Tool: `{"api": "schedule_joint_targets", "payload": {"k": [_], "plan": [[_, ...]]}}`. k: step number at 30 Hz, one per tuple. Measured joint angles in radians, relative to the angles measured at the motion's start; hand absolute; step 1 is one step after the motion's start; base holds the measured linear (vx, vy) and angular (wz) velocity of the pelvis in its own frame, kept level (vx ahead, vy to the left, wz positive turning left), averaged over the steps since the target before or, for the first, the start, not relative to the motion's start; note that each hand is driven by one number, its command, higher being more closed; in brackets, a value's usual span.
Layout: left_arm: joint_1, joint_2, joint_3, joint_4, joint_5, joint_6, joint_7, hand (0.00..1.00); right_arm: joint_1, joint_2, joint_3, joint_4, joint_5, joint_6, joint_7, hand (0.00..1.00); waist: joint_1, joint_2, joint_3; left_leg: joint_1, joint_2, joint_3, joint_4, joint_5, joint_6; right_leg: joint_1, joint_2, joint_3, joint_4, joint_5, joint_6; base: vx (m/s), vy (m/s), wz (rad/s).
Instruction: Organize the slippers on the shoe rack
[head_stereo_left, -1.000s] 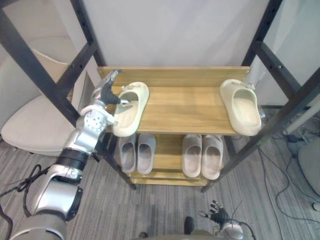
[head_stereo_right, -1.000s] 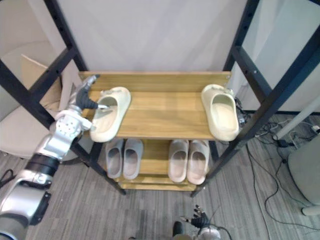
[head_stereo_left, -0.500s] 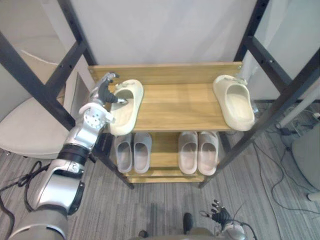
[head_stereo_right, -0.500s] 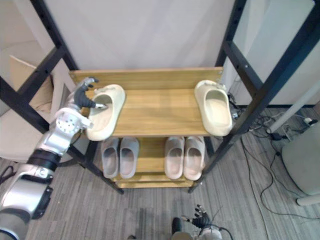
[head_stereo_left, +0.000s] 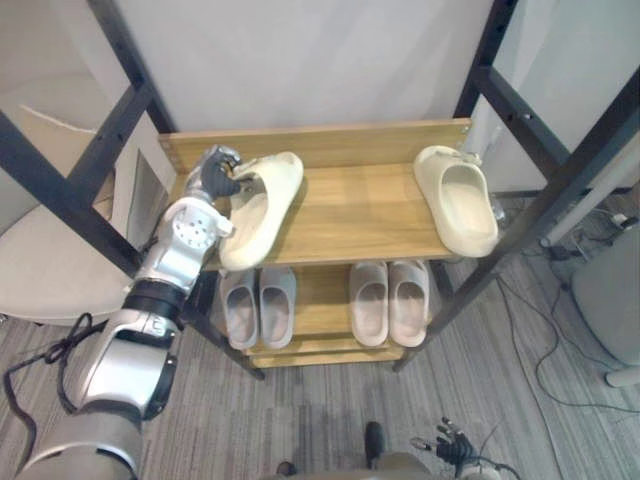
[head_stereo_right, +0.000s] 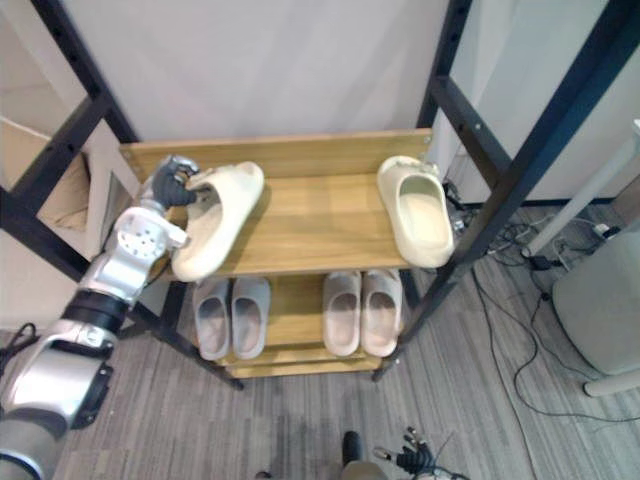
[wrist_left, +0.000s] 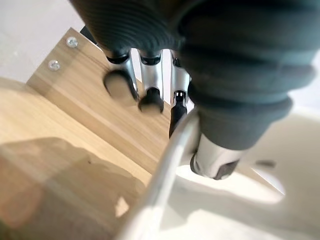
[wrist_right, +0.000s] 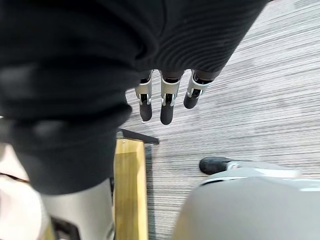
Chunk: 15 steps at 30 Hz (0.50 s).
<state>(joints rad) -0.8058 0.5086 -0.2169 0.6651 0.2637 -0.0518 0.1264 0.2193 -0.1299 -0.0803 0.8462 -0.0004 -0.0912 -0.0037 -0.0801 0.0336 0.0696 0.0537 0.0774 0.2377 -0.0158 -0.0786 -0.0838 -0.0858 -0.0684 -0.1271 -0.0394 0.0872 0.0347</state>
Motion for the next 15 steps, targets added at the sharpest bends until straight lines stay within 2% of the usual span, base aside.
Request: {"api": "schedule_joint_targets", "payload": {"k": [7,15], "plan": [[0.000,-0.044,-0.022,0.001,-0.015,0.000,0.006,1.00,0.003,0.001,0.000,0.000,0.000,0.001,0.000,0.00,-0.017,0.002,0.000,0.006,-0.003,0.001,0.001,0.001,0.001,0.017,0.000,0.001,-0.025,0.020,-0.002,0.00,0.000,0.00],[-0.061,-0.096,-0.101,0.002,-0.018,0.000,0.029,1.00,0.023,0.000,-0.030,-0.005,0.001,0.001,-0.006,0.00,-0.030,0.031,0.005,0.016,-0.003,0.025,0.000,0.001,0.001,0.014,0.002,0.024,-0.027,0.025,-0.002,-0.02,-0.009,-0.08]]}}
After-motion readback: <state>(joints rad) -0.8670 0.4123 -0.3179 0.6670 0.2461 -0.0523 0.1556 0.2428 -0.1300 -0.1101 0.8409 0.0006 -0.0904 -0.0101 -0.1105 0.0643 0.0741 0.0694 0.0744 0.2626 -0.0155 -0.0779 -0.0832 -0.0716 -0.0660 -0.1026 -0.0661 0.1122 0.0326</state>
